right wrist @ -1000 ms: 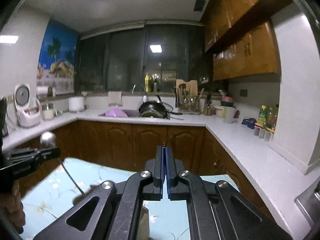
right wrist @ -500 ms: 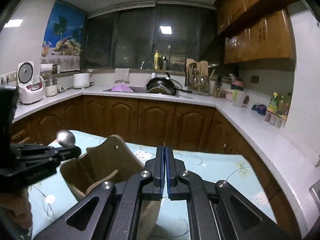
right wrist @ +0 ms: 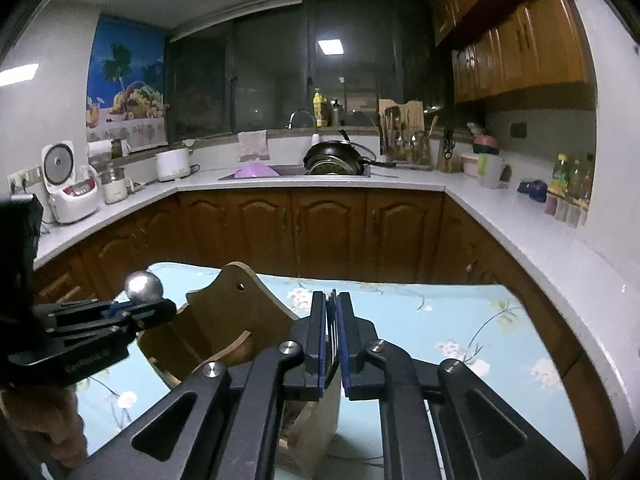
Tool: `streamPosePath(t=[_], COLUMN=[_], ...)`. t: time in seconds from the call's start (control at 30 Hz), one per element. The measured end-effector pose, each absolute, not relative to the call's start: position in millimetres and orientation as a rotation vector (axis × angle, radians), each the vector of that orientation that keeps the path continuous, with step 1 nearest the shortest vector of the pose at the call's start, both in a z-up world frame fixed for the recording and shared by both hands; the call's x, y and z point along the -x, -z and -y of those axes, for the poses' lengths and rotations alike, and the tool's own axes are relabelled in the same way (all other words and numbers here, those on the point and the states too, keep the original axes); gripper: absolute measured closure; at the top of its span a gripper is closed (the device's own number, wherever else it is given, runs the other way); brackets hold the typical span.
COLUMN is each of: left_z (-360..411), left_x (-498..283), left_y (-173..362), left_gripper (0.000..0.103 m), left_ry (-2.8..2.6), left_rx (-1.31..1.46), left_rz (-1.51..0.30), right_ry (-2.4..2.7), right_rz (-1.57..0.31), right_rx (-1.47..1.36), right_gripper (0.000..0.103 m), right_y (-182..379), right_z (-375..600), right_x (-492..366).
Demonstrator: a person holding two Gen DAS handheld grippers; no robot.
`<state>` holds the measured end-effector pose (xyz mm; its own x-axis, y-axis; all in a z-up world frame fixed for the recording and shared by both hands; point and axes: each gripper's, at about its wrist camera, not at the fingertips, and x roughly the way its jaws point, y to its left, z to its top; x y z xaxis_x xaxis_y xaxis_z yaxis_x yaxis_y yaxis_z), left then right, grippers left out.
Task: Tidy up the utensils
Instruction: 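Carry spoon and fork to the wooden holder and open both tools to drop them in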
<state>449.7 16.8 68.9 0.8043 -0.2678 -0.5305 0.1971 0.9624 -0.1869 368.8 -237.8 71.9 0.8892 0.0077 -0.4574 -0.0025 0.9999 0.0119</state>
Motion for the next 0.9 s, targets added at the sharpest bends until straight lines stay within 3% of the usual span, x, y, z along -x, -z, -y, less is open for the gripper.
streamPosePath(t=[0.07,0.1,0.13,0.17,0.2,0.23,0.37,0.47,0.53,0.63,0.9], left_z=[-19.3,-18.4,-20.3,-21.2,-23.1,-25.7,-33.9,-42.0,-43.9,-46.7,-61.1], left_x=[-448.2,-446.1,-445.2,-442.7,-439.4,-434.5,-410.1,-380.6,-360.1,-325.4,-251.4], left_y=[-69.9,-68.2,-68.5,-68.7,-69.6,-70.8,-71.6,-72.8,-73.1,-71.1,-59.4], left_gripper=[0.066,0.063,0.054,0.044,0.042,0.042,0.034,0.022,0.020,0.016,0.015], left_ry=[0.234,0.232,0.223,0.208,0.197,0.193,0.182,0.159,0.154,0.145,0.146], left_rx=[0.136,0.140,0.145,0.150,0.157,0.167,0.203,0.211,0.206,0.218,0.247], left_rz=[-0.589,-0.590,-0.594,-0.599,-0.598,-0.592,-0.590,-0.581,-0.569,-0.561,-0.583], right_ry=[-0.007,-0.010,-0.016,-0.020,-0.020,-0.012,-0.006,-0.015,-0.022,-0.032,-0.022], right_rz=[-0.476,-0.476,-0.474,-0.469,-0.463,-0.457,-0.433,-0.412,-0.403,-0.406,-0.462], right_rx=[-0.030,-0.046,-0.066,-0.081,-0.093,-0.104,-0.142,-0.173,-0.181,-0.196,-0.262], right_gripper=[0.093,0.083,0.077,0.060,0.048,0.043,0.037,0.020,0.011,0.003,0.003], right_y=[-73.8,-75.4,-77.6,-79.5,-81.7,-84.8,-94.3,-98.4,-99.9,-99.0,-82.7], right_z=[240.5,242.9,245.9,247.3,249.3,251.3,256.4,258.3,257.9,256.2,256.9], right_x=[-367.7,-366.8,-365.2,-362.8,-360.0,-355.9,-336.7,-315.0,-301.1,-276.8,-215.7])
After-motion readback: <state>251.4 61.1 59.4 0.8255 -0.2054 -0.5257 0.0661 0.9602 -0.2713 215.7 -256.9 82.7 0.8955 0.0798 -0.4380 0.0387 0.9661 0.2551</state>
